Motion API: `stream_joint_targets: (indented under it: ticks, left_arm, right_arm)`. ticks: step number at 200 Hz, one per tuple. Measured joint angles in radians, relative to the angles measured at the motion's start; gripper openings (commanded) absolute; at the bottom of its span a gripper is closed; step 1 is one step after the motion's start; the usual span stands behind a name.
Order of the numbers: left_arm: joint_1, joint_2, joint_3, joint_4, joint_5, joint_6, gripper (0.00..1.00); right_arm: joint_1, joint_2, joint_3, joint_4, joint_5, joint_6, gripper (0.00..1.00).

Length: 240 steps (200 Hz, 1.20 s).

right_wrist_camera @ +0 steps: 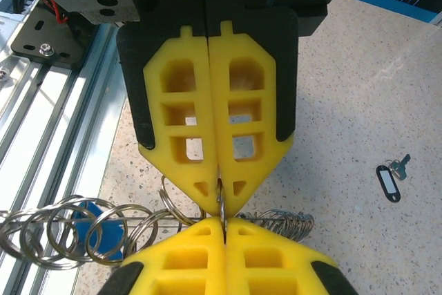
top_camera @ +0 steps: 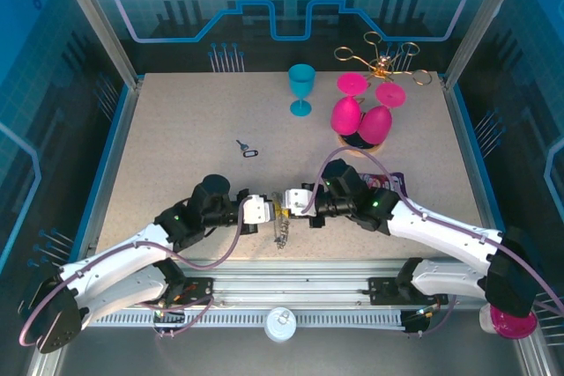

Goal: Put the keys on the keyring

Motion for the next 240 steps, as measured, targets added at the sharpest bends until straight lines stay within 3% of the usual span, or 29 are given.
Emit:
stream_joint_targets:
  ticks: [72, 108, 151, 169, 187, 224, 240]
  left_arm:
    - [-0.006, -0.007, 0.004, -0.074, -0.011, 0.004, 0.16]
    - [-0.008, -0.008, 0.010, -0.096, -0.018, 0.006, 0.04]
    - [-0.013, -0.009, 0.011, -0.101, -0.019, 0.007, 0.13]
    - [-0.013, -0.009, 0.011, -0.098, -0.019, 0.007, 0.09]
    - [-0.016, -0.010, 0.011, -0.095, -0.019, -0.001, 0.00]
    - [-0.017, -0.022, 0.011, -0.100, -0.025, 0.001, 0.00]
    - [-0.017, -0.034, 0.010, -0.100, -0.026, 0.001, 0.00]
  right_arm:
    - [0.045, 0.068, 0.063, -0.094, 0.047, -0.037, 0.00]
    - [0.047, 0.073, 0.077, -0.119, 0.053, -0.040, 0.00]
    - [0.047, 0.073, 0.078, -0.121, 0.042, -0.022, 0.00]
    - [0.047, 0.073, 0.078, -0.117, 0.031, -0.012, 0.00]
    - [0.047, 0.072, 0.078, -0.108, 0.029, 0.002, 0.00]
    - [0.047, 0.061, 0.056, -0.072, 0.026, 0.025, 0.00]
    - [0.047, 0.040, 0.026, -0.029, 0.025, 0.032, 0.12]
